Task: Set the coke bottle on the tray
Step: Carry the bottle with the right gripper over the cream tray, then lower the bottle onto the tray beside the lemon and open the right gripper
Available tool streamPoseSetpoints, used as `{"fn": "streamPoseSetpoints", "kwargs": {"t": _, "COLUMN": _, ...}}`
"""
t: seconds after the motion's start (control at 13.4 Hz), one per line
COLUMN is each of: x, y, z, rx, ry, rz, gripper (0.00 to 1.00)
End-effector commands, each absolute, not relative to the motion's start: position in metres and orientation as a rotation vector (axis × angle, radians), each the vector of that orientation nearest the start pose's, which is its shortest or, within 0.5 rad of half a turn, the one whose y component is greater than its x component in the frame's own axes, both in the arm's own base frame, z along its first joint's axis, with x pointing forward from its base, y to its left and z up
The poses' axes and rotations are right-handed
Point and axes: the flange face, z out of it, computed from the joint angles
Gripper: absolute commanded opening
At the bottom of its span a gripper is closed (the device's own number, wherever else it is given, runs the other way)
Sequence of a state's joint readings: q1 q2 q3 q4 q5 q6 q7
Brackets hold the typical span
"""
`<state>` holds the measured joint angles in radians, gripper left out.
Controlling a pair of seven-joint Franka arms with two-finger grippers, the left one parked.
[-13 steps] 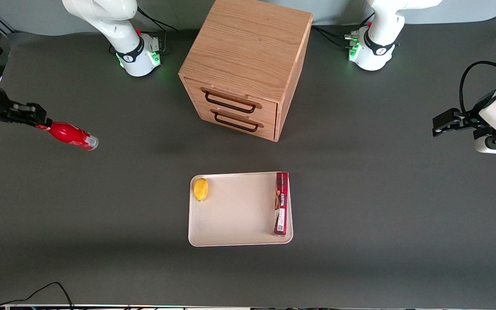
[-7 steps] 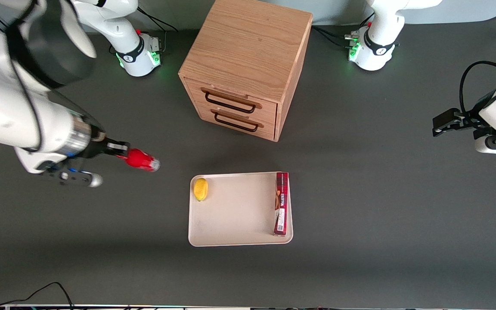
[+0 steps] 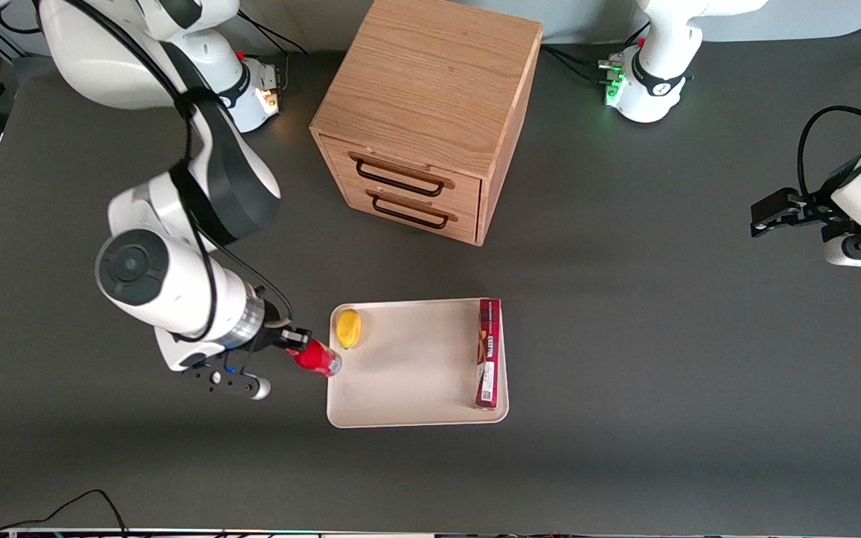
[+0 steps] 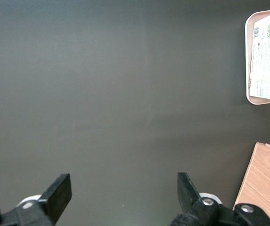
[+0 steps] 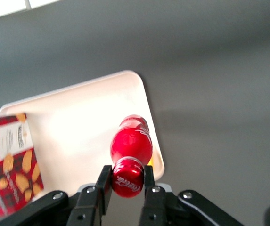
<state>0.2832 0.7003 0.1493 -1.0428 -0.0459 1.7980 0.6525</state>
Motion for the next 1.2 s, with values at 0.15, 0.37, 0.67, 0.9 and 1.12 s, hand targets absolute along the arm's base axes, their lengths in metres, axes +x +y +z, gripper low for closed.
{"fn": "streamPoseSetpoints", "kwargs": {"t": 0.15, "x": 0.716, "y": 0.301, "z": 0.406, "rx": -3.048, "ry": 0.429, "rz": -0.179, "gripper": 0.00}}
{"fn": "streamPoseSetpoints", "kwargs": {"t": 0.37, "x": 0.718, "y": 0.311, "z": 0.384, "rx": -3.048, "ry": 0.426, "rz": -0.187, "gripper": 0.00}}
{"fn": "streamPoseSetpoints", "kwargs": {"t": 0.67, "x": 0.720, "y": 0.313, "z": 0.364, "rx": -3.054, "ry": 0.420, "rz": -0.175, "gripper": 0.00}}
{"fn": "streamPoseSetpoints", "kwargs": {"t": 0.9, "x": 0.718, "y": 0.319, "z": 0.358, "rx": -3.066, "ry": 0.402, "rz": -0.189, "gripper": 0.00}}
{"fn": "streamPoseSetpoints", "kwargs": {"t": 1.12, "x": 0.718, "y": 0.319, "z": 0.352, "rx": -3.071, "ry": 0.401, "rz": -0.183, "gripper": 0.53}}
